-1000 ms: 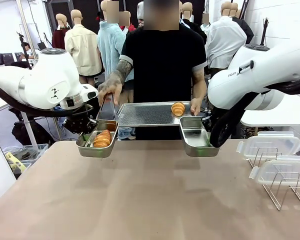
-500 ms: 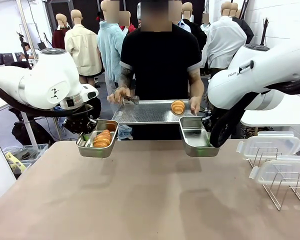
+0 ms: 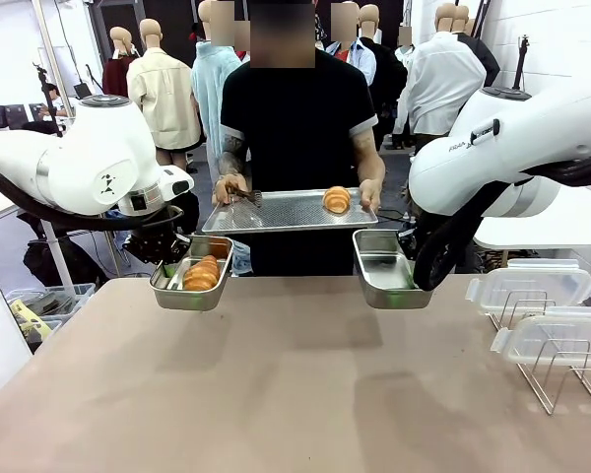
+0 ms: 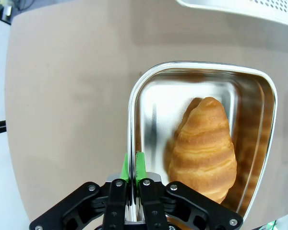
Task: Place the bread in airtight containers.
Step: Once an object is inside an Airtight Container , place the container in the center of the table.
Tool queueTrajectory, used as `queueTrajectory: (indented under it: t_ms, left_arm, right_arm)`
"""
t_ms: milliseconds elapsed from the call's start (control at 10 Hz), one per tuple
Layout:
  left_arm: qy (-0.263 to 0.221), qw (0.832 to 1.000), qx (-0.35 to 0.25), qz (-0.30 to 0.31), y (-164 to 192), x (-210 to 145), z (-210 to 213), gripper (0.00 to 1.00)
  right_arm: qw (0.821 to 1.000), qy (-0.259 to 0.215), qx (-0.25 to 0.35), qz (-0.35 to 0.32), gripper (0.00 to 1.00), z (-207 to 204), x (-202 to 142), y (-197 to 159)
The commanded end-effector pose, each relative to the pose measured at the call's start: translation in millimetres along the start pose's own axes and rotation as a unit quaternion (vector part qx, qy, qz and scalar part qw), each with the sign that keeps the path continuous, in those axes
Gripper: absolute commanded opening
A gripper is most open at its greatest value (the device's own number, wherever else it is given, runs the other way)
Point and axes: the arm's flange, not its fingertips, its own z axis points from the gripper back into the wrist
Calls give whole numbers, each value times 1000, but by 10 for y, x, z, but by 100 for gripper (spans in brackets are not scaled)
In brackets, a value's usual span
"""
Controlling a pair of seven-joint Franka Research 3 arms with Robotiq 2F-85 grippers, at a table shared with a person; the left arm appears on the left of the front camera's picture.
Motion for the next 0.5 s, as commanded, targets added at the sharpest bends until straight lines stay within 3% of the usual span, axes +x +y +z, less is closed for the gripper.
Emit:
queueTrajectory:
  t_ms: [0,400]
  left_arm:
    - [-11,1000,4,-6,24,12,31,0]
    - [-11,1000,4,-6,24,12,31,0]
  right_arm:
    - [1000,-10,1,5,0,19,-27,-22]
    - [1000,-10,1,5,0,19,-27,-22]
